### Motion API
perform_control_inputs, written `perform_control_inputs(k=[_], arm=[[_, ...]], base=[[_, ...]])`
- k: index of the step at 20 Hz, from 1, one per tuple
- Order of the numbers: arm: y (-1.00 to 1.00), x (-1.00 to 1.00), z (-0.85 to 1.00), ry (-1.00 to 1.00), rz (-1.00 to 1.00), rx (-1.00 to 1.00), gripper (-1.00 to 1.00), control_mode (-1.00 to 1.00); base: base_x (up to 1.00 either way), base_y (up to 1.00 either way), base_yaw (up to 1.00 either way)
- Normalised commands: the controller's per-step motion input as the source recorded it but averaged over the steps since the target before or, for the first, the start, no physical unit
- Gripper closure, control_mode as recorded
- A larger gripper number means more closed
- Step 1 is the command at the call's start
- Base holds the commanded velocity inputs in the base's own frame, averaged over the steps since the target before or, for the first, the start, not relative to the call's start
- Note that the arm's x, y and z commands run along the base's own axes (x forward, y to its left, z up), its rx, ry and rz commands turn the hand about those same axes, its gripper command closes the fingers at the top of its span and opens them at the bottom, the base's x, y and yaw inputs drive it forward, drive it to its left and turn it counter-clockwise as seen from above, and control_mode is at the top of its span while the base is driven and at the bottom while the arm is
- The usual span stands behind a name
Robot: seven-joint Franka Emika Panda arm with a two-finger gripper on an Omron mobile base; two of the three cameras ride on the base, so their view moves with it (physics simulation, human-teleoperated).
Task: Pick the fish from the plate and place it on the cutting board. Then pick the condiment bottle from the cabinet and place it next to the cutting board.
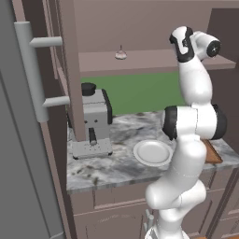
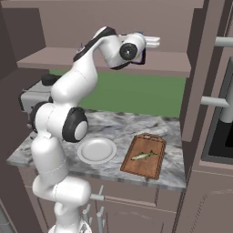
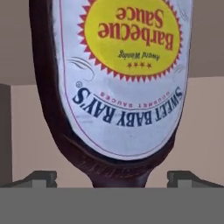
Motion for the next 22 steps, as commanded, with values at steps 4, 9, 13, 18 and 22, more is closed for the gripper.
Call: perform_control_inputs(k=[4, 9, 13, 18, 22], arm=[[-0.02, 0.27, -0.03, 0.01, -0.03, 0.00, -1.00, -1.00], [-0.02, 0.00, 0.00, 0.01, -0.01, 0.01, -1.00, -1.00], [0.00, -0.26, 0.00, -0.02, 0.00, 0.00, 1.00, -1.00], [0.03, -0.28, 0.00, -0.04, 0.00, 0.00, 1.00, -1.00], [0.10, -0.26, 0.00, 0.00, 0.00, 0.00, 1.00, -1.00]], base=[[0.00, 0.00, 0.00], [0.00, 0.00, 0.00], [0.00, 0.00, 0.00], [0.00, 0.00, 0.00], [0.00, 0.00, 0.00]])
